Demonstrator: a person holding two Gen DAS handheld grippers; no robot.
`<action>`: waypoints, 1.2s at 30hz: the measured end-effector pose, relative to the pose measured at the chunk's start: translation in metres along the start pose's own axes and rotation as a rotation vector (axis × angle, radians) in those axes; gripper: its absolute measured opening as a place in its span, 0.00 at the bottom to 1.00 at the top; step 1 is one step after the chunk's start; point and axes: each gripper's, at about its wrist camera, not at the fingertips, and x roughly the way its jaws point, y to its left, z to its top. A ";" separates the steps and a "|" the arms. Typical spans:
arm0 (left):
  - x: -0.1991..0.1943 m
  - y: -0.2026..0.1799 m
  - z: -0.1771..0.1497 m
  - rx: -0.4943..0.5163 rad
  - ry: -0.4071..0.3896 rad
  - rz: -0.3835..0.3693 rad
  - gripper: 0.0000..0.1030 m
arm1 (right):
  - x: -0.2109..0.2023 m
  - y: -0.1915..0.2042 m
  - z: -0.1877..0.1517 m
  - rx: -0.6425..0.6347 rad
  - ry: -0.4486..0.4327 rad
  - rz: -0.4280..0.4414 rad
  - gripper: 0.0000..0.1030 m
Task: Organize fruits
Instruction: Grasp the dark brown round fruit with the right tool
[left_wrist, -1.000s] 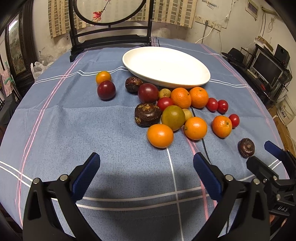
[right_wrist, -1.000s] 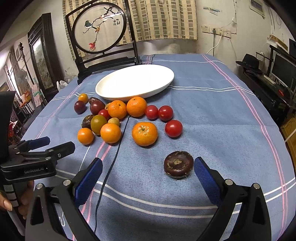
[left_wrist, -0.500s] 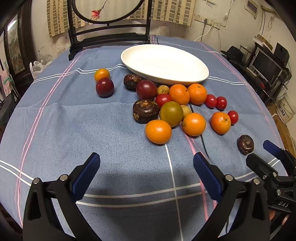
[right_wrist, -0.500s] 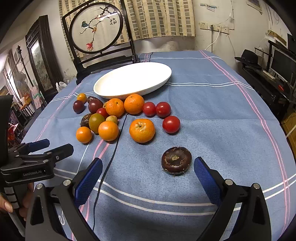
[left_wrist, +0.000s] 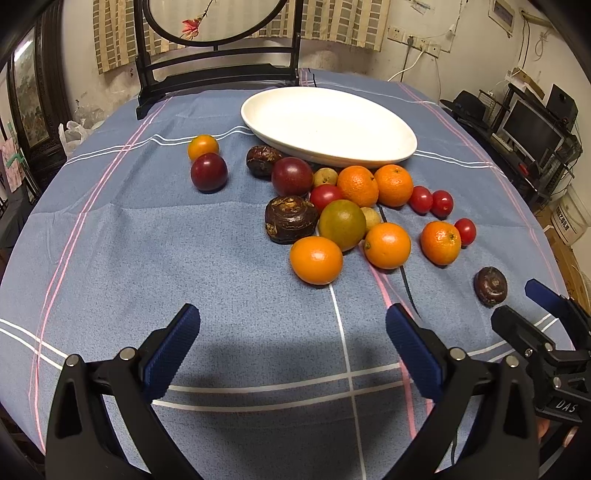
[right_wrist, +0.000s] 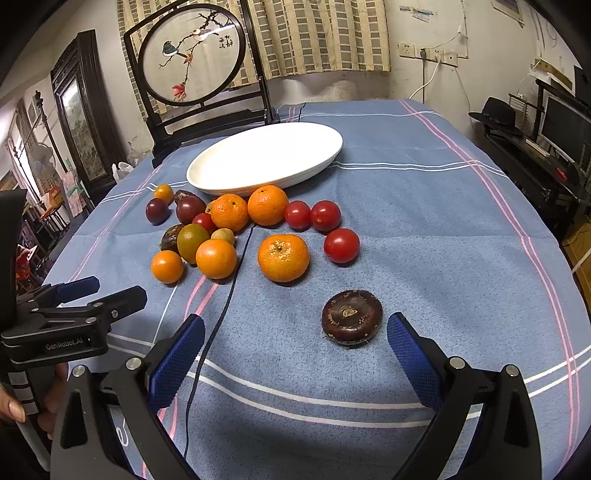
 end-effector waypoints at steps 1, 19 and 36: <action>0.000 0.000 0.000 0.001 0.000 0.000 0.96 | 0.000 0.000 0.000 0.000 0.000 0.000 0.97; 0.002 -0.002 -0.001 0.006 0.007 0.002 0.96 | 0.002 -0.002 -0.005 -0.005 0.013 -0.005 0.97; 0.024 0.004 -0.008 0.004 0.074 -0.010 0.96 | 0.021 -0.025 -0.012 -0.031 0.140 -0.038 0.85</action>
